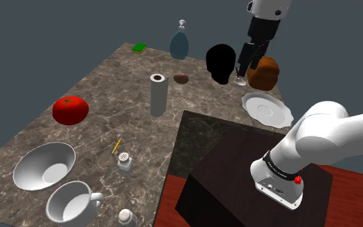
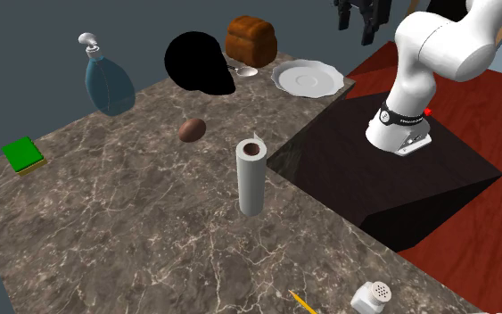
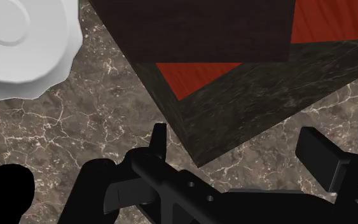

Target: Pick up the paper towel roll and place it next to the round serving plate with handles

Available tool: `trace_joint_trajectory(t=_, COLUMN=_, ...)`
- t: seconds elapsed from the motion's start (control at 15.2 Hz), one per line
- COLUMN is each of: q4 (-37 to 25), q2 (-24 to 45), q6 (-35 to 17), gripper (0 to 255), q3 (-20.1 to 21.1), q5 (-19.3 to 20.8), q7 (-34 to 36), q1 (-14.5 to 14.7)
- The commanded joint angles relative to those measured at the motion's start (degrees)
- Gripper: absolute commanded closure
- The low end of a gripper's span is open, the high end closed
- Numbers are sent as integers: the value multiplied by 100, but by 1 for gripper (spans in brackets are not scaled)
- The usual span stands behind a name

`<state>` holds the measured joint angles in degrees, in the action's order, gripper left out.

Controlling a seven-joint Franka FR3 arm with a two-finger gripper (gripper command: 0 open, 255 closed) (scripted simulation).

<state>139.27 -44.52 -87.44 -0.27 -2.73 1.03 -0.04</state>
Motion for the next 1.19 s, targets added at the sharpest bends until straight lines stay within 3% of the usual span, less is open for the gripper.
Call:
trace_joint_trajectory(t=0.0, q4=0, q2=0, q6=0, gripper=0, q3=0, q5=0, q7=0, q1=0)
trace_joint_trajectory(t=0.59, q4=-467, q2=1601, q6=-1514, gripper=0, q3=523, q5=-96, q7=264, q1=230)
trace_joint_trajectory(t=1.12, q4=-1364, q2=3160, q6=-2486, gripper=0, q3=946, q5=136, q7=598, q1=347)
